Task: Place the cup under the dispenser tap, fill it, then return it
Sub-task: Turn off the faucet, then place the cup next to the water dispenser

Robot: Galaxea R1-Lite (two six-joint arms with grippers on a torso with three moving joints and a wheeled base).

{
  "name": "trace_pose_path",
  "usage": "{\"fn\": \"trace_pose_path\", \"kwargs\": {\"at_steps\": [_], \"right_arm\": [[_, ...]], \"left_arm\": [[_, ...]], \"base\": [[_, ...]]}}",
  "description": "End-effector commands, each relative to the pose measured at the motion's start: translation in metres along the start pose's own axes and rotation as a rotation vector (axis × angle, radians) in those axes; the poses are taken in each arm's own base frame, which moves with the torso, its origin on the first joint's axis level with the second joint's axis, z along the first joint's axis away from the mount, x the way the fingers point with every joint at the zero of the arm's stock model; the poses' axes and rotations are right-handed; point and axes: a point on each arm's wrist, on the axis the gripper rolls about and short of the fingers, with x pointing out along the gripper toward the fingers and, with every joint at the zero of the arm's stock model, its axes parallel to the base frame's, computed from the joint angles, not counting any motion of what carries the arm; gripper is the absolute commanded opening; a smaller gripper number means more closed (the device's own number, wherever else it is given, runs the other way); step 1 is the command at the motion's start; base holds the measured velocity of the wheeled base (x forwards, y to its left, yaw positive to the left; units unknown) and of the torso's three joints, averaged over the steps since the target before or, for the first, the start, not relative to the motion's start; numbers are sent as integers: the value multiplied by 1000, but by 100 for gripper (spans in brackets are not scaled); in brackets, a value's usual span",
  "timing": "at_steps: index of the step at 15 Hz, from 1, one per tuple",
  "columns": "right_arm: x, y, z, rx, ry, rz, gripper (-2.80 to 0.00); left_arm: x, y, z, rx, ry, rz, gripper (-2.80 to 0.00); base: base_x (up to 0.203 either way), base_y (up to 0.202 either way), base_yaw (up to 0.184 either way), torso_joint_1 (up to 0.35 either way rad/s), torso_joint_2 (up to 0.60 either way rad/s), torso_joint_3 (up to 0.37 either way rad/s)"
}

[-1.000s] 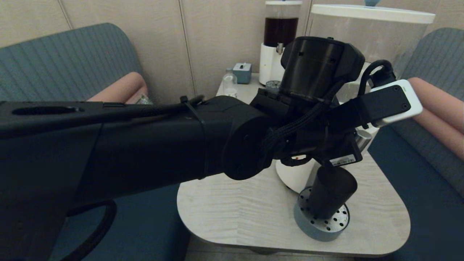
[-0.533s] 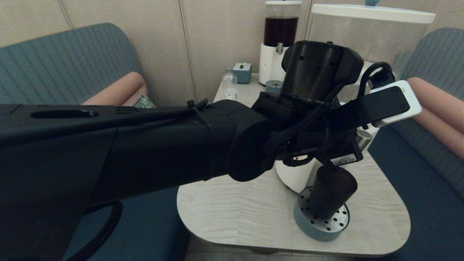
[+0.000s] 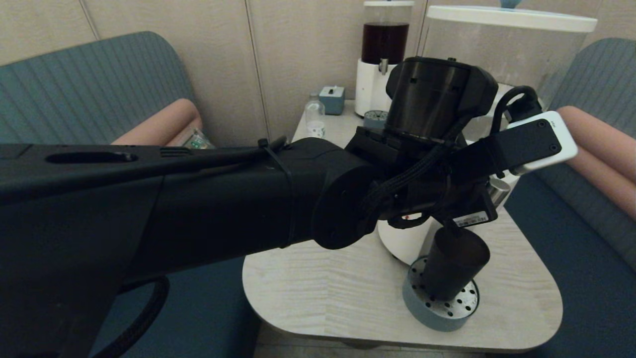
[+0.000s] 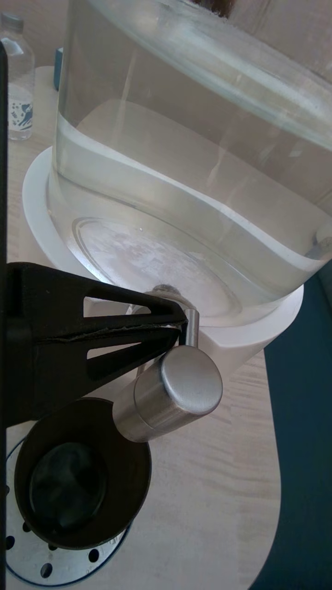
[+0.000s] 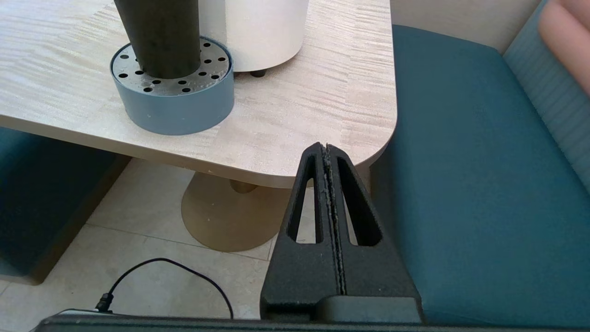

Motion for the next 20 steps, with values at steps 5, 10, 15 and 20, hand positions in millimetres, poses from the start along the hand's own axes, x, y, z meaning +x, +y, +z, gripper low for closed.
{"fn": "trace_pose_path", "kwargs": {"at_steps": [5,10,15,20], "right_arm": [[0,0,-1,-1,0,1,-280],[0,0,0,-1,0,1,-280],[0,0,0,-1,1,1,-280],[0,0,0,-1,1,1,-280]], "left_arm": [[-16,6,4,-6,22,18,-280],[-54,19,0,-18,98,73,-280],[-133,47,-13,-127,153,171,-280],[-219,39,-25,-580,3,148,-280]], "base": [[0,0,0,0,0,0],[0,0,0,0,0,0],[0,0,0,0,0,0],[0,0,0,0,0,0]]}}
